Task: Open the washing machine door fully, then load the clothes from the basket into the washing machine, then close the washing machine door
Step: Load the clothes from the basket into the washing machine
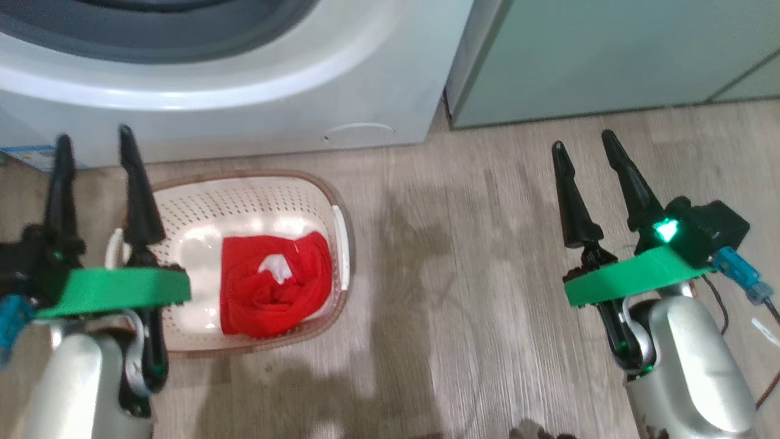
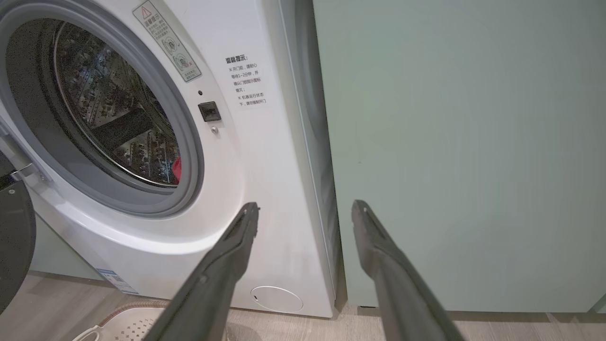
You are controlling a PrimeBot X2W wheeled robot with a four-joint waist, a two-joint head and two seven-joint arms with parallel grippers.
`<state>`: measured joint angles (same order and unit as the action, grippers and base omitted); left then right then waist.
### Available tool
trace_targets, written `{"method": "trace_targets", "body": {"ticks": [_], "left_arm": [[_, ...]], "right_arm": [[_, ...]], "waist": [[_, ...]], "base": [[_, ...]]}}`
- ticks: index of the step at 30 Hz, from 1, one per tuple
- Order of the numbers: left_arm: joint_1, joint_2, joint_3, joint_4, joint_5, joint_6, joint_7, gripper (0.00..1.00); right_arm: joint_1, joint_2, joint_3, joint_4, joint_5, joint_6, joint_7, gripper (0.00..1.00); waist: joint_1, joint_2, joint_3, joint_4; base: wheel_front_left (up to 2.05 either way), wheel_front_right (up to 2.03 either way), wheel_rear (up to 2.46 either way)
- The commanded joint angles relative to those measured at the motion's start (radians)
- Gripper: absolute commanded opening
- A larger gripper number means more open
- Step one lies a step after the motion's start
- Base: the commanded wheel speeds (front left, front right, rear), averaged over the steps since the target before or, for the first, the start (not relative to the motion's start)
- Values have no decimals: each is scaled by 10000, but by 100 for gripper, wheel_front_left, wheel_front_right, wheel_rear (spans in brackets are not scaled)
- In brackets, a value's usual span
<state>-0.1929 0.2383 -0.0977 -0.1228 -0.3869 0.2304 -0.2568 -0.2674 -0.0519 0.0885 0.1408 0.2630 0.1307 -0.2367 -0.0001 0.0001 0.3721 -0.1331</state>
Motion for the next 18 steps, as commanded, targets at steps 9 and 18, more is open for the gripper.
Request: {"method": "trace_targets", "body": {"ticks": [9,18], "left_arm": [[841,-423,188,31,624,-490,-48,100],[1637,-526,-86,566,855,-865,-49,100]], "right_arm": [[935,17,-114,-517,-314,0,571,100],[1894,17,-337,-1162,-481,0,1181,100]], "waist": [[1,-1,-1511,563],[1,-1,-2535,597]], "base": [[0,0,0],[0,0,0]]}}
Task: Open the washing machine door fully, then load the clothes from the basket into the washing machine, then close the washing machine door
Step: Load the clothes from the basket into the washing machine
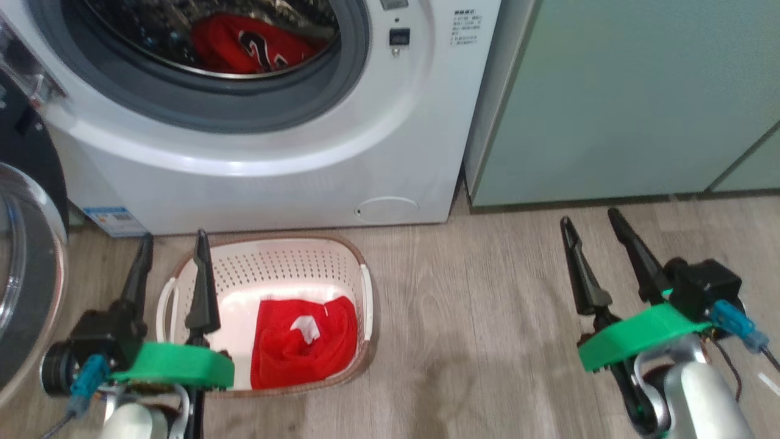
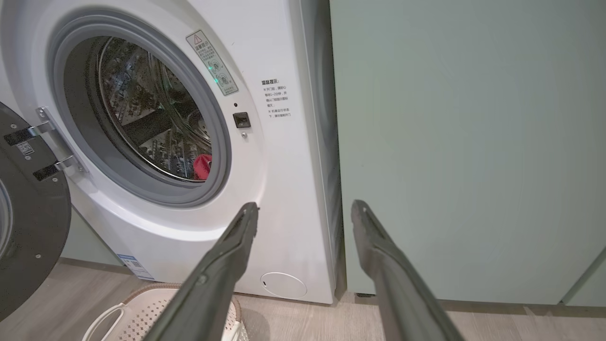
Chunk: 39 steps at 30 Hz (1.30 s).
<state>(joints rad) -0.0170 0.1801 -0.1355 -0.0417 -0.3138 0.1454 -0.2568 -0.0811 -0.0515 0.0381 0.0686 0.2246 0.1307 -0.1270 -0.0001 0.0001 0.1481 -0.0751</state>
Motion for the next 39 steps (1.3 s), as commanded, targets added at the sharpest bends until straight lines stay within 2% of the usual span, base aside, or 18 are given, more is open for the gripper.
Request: {"method": "trace_targets", "body": {"ticks": [1,15,39], "left_arm": [[-47,49,268,-207,130,-30,-49,100],[754,57,148,88,43,3,0,100],[697,159,100,50,-77,197,136,100]], "right_arm": [[134,13,134,-510,-112,0,148,100],[1235,13,-346,-1156,-26,0,608,100],[1192,13,-350,-1313,-6,0,627,100]], "waist": [[1,-1,-380,13],[1,-1,-1278,-38],[1,-1,-1138,53]], "base": [[0,0,0],[0,0,0],[0,0,0]]}}
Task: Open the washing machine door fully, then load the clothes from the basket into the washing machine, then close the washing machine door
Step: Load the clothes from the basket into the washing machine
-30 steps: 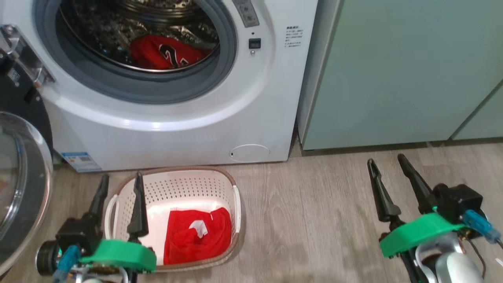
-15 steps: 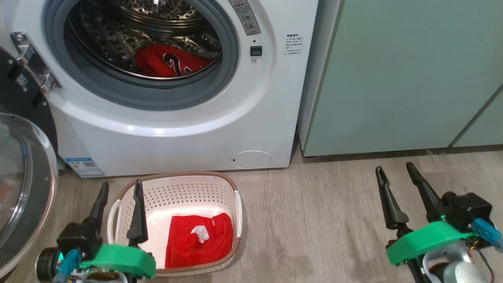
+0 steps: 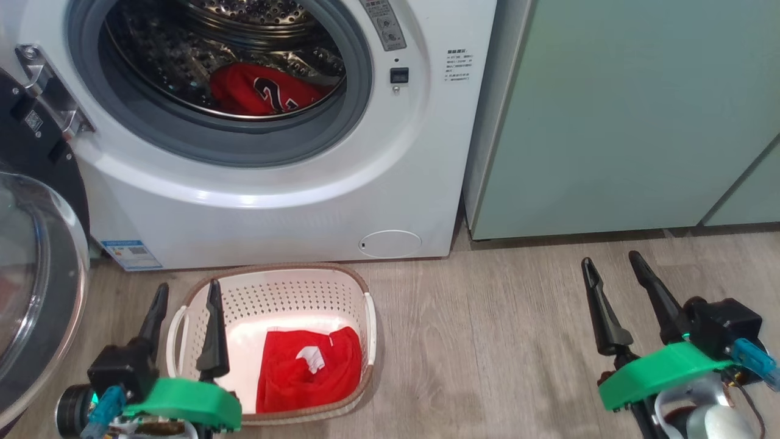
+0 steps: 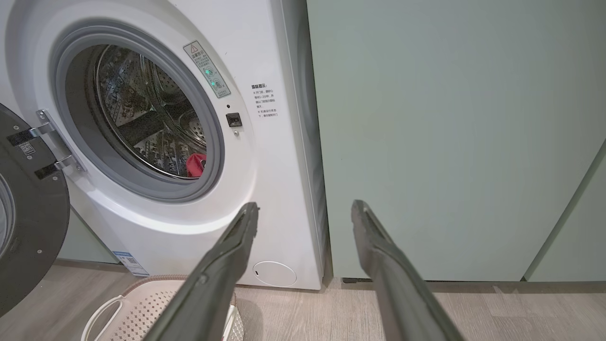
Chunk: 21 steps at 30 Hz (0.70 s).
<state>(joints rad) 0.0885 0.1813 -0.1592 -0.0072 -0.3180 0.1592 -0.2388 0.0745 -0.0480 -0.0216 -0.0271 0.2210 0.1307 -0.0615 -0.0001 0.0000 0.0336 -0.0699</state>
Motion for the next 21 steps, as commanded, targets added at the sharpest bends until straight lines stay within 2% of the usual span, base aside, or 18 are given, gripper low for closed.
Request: {"method": "trace_targets", "body": {"ticks": [1,16,21], "left_arm": [[-374,152,334,-307,-33,69,-42,100],[-689,167,176,-207,38,189,1,100],[-1671,148,-209,511,154,-60,279,100]], "right_arm": [[-374,-22,241,-367,33,0,-31,100],[-473,-22,188,-410,35,0,-46,100],[-724,-22,260,-666,-14,0,-1,100]], "waist": [[1,0,38,4],[1,0,235,97],[1,0,858,121]], "base": [[0,0,0],[0,0,0],[0,0,0]]}}
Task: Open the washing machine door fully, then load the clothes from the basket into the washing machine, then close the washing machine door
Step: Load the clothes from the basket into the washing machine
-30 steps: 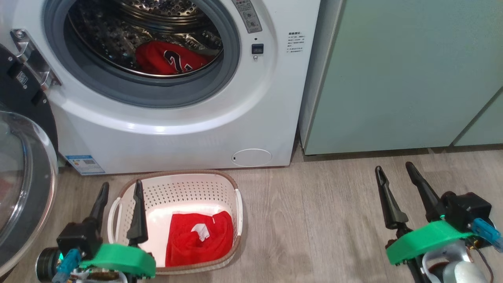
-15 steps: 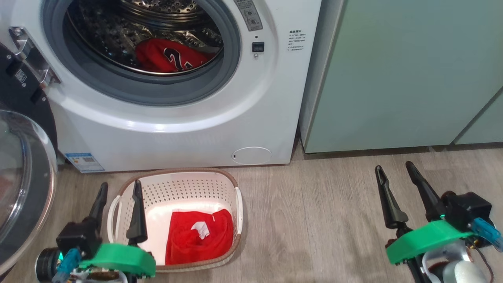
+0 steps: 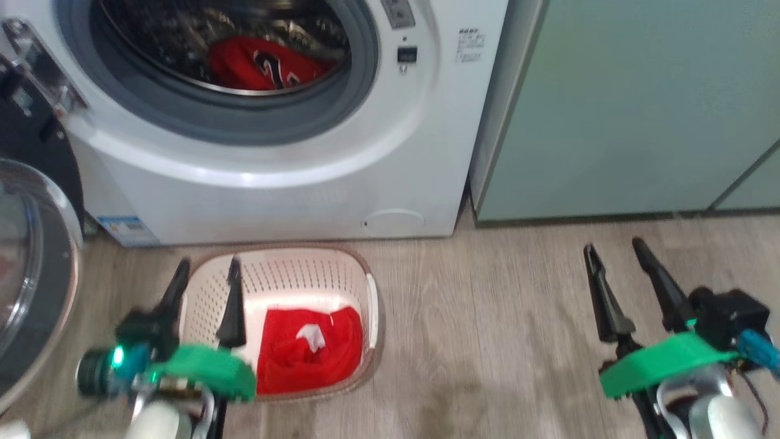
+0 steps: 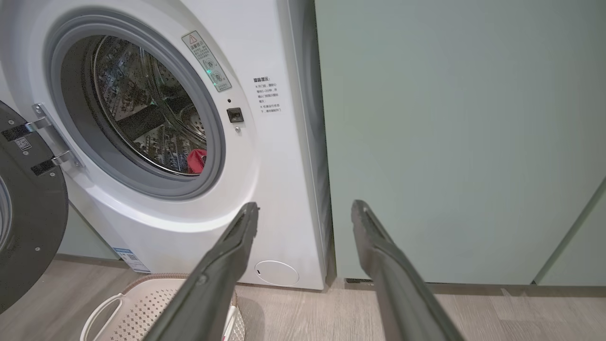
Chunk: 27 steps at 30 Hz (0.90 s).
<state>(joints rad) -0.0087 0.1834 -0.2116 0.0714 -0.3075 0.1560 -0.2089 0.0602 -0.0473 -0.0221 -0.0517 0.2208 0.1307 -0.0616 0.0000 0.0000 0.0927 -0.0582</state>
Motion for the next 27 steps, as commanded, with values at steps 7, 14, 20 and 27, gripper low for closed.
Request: {"method": "trace_targets", "body": {"ticks": [7,14,20,27], "left_arm": [[-2873,-86,9,1927,-181,-625,291,100],[-5088,-216,-26,4744,-579,-1289,703,100],[-6562,-107,-54,6746,-848,-1863,1224,100],[-7653,279,-31,8705,-1261,-2435,2337,100]], "right_arm": [[-1403,-29,607,-853,-9,0,-73,100],[-2401,-29,1059,-938,130,0,-448,100],[-3174,-29,1564,-806,471,0,-1093,100],[-3818,-29,2184,-538,866,0,-1664,100]], "waist": [[0,0,2078,-238],[0,0,4227,-651],[0,0,5847,-1191],[0,0,7248,-1799]], "base": [[0,0,0],[0,0,0],[0,0,0],[0,0,0]]}}
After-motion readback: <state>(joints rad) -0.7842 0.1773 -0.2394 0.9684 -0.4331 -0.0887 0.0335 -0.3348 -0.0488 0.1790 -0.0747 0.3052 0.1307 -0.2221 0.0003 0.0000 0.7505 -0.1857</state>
